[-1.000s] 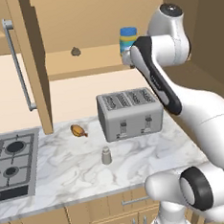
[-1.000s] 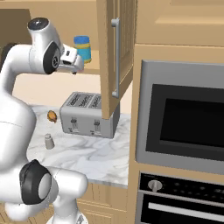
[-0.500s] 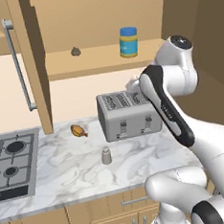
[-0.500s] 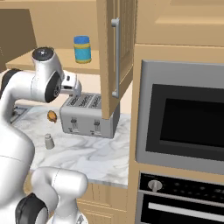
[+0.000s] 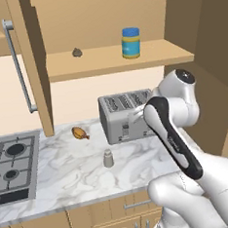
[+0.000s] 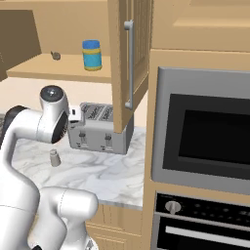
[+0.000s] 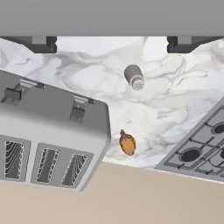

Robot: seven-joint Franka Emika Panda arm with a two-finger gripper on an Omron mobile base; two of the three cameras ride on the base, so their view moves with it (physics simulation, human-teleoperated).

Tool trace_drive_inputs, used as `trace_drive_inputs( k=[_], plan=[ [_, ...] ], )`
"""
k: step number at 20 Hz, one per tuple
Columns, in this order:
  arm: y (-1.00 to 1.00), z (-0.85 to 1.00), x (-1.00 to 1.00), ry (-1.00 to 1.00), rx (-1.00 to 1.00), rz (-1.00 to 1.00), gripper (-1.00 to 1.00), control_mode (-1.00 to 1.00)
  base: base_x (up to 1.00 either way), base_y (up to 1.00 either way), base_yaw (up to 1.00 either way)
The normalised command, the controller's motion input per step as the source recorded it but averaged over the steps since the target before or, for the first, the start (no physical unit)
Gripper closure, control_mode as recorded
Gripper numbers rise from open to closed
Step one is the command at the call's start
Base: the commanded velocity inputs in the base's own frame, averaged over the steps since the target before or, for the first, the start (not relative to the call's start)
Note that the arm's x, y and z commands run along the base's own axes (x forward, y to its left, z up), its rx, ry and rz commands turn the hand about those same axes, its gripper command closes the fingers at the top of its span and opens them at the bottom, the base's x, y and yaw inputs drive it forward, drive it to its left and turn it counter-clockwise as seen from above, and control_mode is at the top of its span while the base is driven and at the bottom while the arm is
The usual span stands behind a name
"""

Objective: Pick the mayonnaise and shaker from the counter and place them in the cabinet.

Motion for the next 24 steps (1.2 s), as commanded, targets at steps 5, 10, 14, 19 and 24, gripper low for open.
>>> trace_drive_inputs(
  k=[5,10,14,19,24],
  plan=[
    [0.3,-0.43,0.0,0.03,-0.06,0.13,-1.0,-1.0,0.0,0.0,0.0],
    [0.31,-0.38,0.0,0.07,-0.07,0.12,-1.0,-1.0,0.0,0.0,0.0],
    [0.15,-0.31,0.0,0.1,-0.02,0.12,-1.0,-1.0,0.0,0.0,0.0],
    [0.06,-0.3,0.0,0.12,0.0,0.13,-1.0,-1.0,0.0,0.0,0.0],
    [0.05,-0.34,0.0,0.17,0.0,0.13,-1.0,-1.0,0.0,0.0,0.0]
  ],
)
